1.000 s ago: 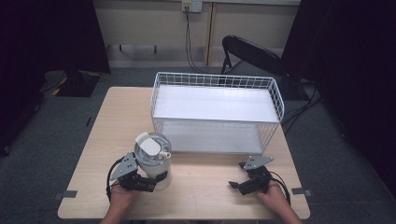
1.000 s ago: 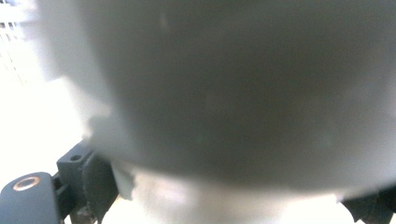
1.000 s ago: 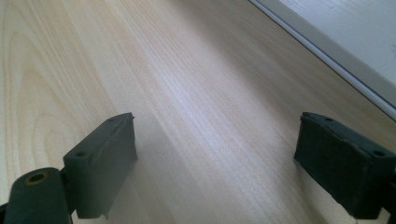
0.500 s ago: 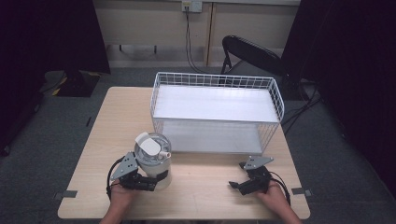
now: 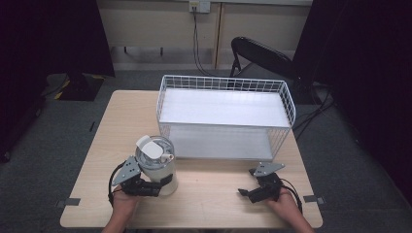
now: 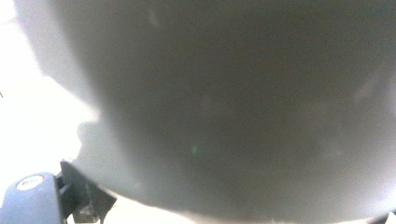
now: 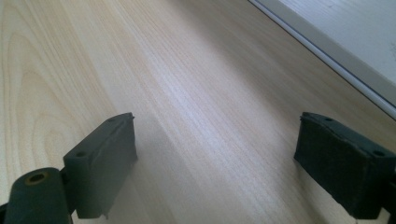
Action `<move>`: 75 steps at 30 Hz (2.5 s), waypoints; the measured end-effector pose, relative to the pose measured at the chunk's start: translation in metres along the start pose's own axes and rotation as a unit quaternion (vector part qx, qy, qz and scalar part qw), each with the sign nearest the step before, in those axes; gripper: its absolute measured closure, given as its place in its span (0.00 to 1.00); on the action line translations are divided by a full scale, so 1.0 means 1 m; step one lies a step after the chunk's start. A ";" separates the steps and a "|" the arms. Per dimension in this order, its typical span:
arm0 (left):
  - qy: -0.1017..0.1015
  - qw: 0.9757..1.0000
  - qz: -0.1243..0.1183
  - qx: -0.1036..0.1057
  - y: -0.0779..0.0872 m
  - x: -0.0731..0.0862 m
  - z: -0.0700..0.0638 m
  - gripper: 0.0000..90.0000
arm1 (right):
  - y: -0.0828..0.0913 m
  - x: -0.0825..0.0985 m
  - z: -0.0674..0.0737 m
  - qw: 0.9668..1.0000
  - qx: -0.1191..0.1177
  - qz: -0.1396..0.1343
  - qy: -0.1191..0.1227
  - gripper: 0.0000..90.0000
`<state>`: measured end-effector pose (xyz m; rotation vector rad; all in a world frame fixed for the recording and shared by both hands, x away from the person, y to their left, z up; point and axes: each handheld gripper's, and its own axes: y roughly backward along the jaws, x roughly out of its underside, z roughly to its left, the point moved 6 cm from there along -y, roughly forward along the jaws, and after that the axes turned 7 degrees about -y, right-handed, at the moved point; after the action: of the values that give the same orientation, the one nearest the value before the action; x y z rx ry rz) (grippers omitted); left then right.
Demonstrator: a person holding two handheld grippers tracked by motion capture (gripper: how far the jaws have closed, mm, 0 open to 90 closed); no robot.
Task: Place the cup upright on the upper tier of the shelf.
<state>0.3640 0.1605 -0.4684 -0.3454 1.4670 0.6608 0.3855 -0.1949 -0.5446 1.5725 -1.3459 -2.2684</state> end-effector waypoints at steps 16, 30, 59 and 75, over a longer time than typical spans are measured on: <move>0.017 1.000 0.007 0.019 0.002 -0.040 0.000 0.11 | 0.000 0.000 0.000 1.000 0.000 0.000 0.000 0.13; 0.033 0.999 0.022 0.013 -0.007 -0.062 0.005 0.11 | 0.000 0.000 0.000 1.000 0.000 -0.001 0.001 0.13; 0.043 0.999 0.022 0.009 -0.020 -0.115 0.021 0.11 | 0.000 0.000 0.000 1.000 0.000 -0.001 0.001 0.13; 0.045 0.998 0.037 0.011 -0.036 -0.142 0.029 0.11 | 0.000 0.000 0.000 1.000 0.000 0.000 0.000 0.13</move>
<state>0.4129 0.1212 -0.3323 -0.3096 1.5781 0.6954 0.3854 -0.1951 -0.5446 1.5742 -1.3463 -2.2677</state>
